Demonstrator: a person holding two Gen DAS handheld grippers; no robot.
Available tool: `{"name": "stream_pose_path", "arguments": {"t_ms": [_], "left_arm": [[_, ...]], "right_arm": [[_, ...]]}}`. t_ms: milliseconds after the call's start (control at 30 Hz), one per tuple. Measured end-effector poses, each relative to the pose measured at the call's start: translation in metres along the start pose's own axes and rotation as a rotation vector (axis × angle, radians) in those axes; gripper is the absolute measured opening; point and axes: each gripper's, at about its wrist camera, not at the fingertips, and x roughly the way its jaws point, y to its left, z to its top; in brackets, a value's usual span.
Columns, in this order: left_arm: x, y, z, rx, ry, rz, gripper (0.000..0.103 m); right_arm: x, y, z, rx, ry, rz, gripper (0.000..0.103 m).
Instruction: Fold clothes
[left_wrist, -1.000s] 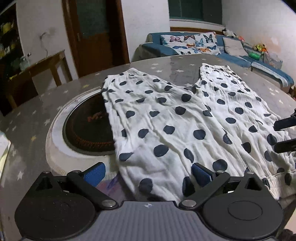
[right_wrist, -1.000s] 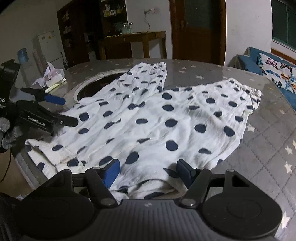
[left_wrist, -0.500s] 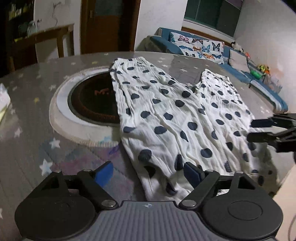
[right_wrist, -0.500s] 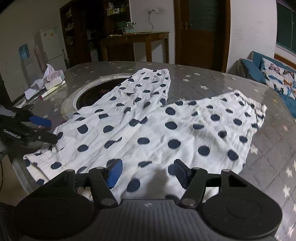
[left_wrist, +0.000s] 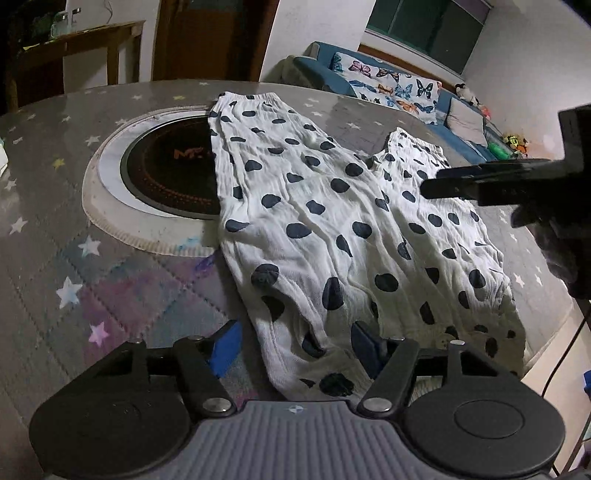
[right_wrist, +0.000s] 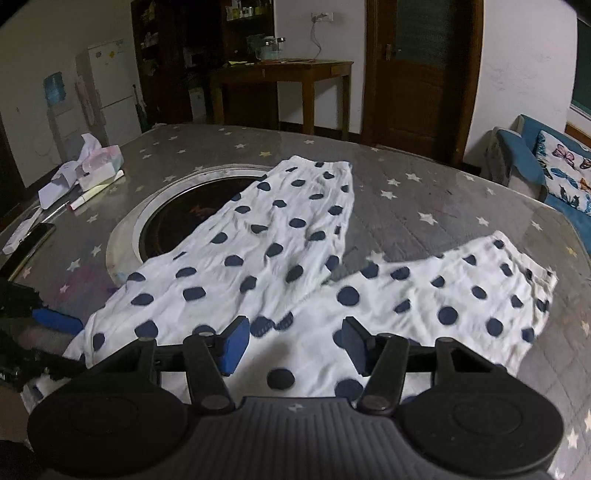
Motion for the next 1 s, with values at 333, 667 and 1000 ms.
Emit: {"name": "stream_pose_path", "arguments": {"t_ms": [333, 667, 1000], "left_arm": [[-0.003, 0.003, 0.002, -0.014, -0.017, 0.051, 0.07], [0.003, 0.001, 0.02, -0.02, -0.069, 0.099, 0.071], [0.018, 0.008, 0.02, -0.004, -0.05, 0.188, 0.07]], "right_arm": [[0.029, 0.024, -0.005, -0.029, 0.034, 0.083, 0.056], [0.041, 0.041, -0.012, -0.083, 0.061, 0.093, 0.057], [0.043, 0.04, -0.016, -0.098, 0.069, 0.079, 0.057]]}}
